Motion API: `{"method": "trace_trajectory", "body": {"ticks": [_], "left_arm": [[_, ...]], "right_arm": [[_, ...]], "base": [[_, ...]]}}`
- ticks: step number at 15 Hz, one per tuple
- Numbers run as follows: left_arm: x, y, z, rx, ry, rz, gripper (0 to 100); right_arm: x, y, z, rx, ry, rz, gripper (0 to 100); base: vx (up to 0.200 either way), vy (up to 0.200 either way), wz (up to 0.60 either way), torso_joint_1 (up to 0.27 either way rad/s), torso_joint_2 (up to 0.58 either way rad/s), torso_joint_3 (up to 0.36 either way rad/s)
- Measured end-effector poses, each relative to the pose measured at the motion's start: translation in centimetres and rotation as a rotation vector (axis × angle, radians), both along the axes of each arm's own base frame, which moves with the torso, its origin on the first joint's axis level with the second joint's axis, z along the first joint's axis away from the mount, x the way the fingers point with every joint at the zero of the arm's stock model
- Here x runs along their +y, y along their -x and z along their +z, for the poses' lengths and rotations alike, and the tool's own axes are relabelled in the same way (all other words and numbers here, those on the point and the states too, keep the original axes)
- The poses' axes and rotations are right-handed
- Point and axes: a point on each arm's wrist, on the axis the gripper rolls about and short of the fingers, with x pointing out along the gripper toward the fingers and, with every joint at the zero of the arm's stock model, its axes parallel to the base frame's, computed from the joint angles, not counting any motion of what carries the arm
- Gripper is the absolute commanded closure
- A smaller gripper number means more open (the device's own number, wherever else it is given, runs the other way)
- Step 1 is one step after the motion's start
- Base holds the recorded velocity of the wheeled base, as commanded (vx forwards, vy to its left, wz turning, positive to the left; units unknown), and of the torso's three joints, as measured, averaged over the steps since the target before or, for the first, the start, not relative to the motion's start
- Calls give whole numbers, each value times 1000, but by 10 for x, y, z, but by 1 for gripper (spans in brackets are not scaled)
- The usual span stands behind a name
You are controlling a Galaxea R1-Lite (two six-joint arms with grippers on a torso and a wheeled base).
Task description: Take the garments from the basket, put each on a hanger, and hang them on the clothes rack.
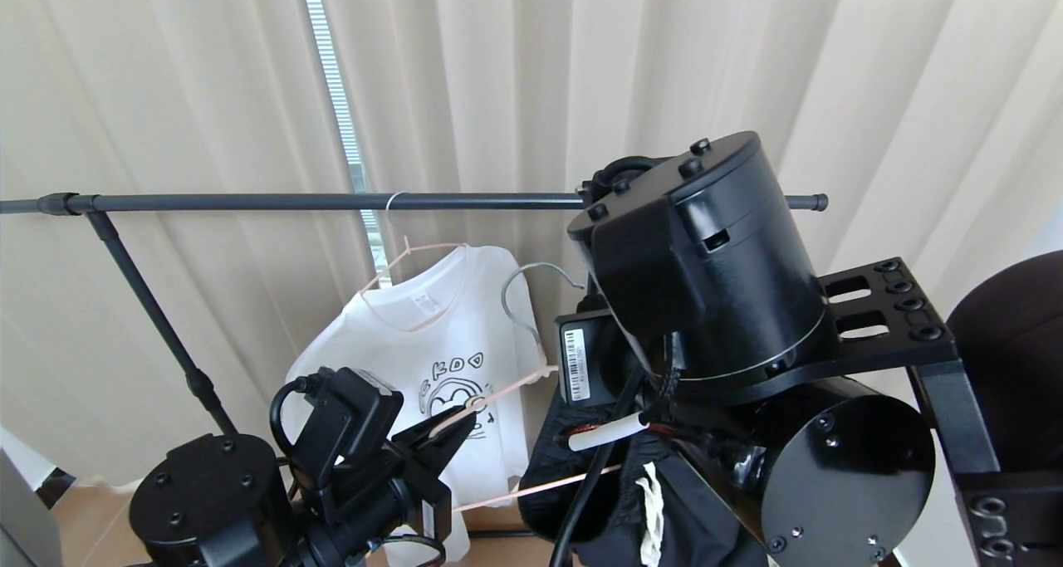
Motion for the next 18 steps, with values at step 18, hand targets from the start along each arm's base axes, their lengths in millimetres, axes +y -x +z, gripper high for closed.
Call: {"method": "trace_trajectory", "body": {"ticks": [18], "left_arm": [[-1,3,-1,6,-3,-12,100]], "right_arm": [[-6,-13,-8,6,39,-56,0]], "base": [[0,0,0,0,0,0]]}}
